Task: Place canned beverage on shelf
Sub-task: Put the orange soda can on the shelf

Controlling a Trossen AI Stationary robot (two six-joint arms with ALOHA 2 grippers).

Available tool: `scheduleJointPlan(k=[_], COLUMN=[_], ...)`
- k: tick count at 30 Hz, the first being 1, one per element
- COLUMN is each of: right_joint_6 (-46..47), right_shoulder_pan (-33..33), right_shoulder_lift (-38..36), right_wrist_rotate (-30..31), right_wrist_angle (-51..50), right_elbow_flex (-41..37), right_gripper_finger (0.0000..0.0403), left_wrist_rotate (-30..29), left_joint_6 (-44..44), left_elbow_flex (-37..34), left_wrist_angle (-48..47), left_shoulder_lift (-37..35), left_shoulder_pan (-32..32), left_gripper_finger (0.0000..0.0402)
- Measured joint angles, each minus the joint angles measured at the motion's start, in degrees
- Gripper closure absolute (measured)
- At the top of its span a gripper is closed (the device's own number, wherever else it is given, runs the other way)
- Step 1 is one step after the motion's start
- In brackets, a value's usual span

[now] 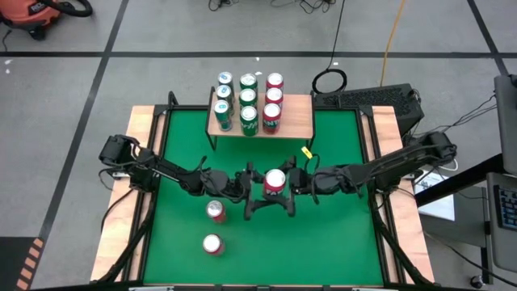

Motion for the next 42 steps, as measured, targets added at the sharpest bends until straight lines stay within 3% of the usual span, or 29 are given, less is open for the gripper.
scheduleJointPlan(k=[9,21,30,42], right_joint_6=[-0.06,-0.05,0.13,0.1], right_shoulder_pan=[0.0,-0.02,-0.02,-0.02], right_shoulder_lift=[-6.12,-7.34,-7.22,-7.22], right_wrist_rotate=[-8.18,-12.38,-13.21,-13.34], right_wrist_angle=[-5.07,-6.72,-7.15,-7.28], right_elbow_flex=[0.73,0.73,0.69,0.69], right_gripper_finger=[0.0053,0.0075,0.0077,0.0108], left_wrist_rotate=[4.62,9.71,10.9,10.64], left_joint_6=[3.16,4.1,4.09,4.02], left_elbow_flex=[0.04,0.04,0.04,0.04], left_wrist_angle=[1.12,0.9,-0.46,-0.33], left_shoulder_lift=[-0.05,-0.05,-0.05,-0.05], left_shoulder_pan=[-0.03,1.24,1.4,1.38], left_gripper_finger=[0.0111,0.0111,0.0111,0.0102])
